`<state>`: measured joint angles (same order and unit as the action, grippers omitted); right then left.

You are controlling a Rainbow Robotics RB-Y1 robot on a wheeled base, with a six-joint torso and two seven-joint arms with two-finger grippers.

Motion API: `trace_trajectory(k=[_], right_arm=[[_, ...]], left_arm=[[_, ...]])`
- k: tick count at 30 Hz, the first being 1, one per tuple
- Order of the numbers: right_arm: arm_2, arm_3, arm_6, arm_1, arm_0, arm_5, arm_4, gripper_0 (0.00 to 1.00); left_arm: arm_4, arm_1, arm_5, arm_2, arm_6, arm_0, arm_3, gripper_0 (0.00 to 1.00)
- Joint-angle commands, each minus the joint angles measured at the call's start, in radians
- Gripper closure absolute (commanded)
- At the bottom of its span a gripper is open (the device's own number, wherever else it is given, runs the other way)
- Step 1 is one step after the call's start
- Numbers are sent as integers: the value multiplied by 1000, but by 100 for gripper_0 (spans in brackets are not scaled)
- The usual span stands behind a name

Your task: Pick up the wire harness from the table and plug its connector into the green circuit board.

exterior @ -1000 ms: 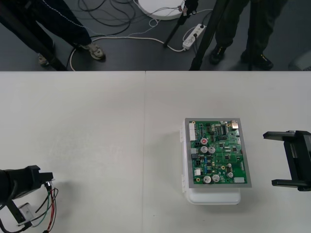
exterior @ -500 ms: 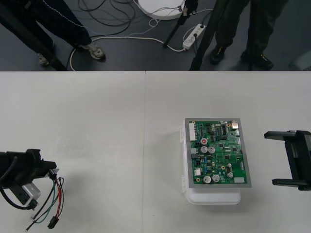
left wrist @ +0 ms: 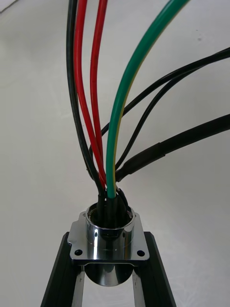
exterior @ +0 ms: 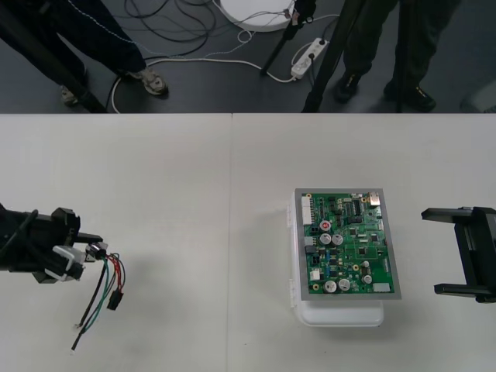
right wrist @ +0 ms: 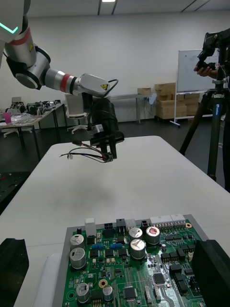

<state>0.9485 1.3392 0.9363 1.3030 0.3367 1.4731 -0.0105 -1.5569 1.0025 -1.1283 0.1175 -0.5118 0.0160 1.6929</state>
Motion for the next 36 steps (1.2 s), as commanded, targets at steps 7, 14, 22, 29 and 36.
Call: trace_trajectory(k=[7, 14, 22, 29, 36], right_arm=[[-31, -5, -60, -1, -8, 7, -11, 0], [-34, -5, -62, -4, -10, -2, -11, 0], [-34, -5, -63, -1, -8, -10, -13, 0], [-34, -3, -63, -4, -8, -22, -13, 0], [-37, 0, -63, -4, -8, -27, -13, 0]], left_arm=[[-48, -173, -245, -154, 180, 78, 17, 100], [-98, -277, -326, -226, 332, 104, 31, 100], [-258, -421, -423, -311, 498, 156, 103, 100], [-399, -524, -435, -331, 647, 191, 186, 100], [-492, -594, -436, -317, 754, 242, 198, 100]])
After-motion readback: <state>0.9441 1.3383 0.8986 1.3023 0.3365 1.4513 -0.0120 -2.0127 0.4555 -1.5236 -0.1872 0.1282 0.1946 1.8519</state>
